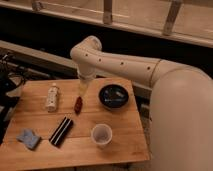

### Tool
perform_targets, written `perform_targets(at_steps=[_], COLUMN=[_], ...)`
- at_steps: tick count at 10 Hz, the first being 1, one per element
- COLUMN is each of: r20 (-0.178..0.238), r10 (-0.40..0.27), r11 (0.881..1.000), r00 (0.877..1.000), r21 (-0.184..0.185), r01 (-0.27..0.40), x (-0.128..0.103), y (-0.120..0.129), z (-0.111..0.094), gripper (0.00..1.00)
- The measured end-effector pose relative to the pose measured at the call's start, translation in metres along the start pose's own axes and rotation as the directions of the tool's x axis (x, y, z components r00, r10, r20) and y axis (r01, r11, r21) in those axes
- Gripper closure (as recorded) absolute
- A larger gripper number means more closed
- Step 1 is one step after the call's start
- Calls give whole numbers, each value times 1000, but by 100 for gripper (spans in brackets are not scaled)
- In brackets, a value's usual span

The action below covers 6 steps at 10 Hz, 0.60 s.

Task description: Place the pepper in the ceramic cup

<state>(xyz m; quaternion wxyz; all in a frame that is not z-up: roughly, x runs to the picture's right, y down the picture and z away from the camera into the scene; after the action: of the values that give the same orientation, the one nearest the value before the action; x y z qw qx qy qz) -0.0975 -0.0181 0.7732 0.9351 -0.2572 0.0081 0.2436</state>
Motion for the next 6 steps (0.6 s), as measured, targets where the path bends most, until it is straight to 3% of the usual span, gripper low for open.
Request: perform_targets(at_steps=[2,3,5,6], r20=[-6,-3,-18,-38], r10=[12,56,142,216], r11=[1000,996,984,969], r00=[1000,998,990,976], r21=[-27,-63,-107,-118], r01=[-12,-56,-143,-219], x=[-7,-17,-23,-28], y=[9,16,19,22], z=[15,30,48,58], gripper=[20,20,20,20])
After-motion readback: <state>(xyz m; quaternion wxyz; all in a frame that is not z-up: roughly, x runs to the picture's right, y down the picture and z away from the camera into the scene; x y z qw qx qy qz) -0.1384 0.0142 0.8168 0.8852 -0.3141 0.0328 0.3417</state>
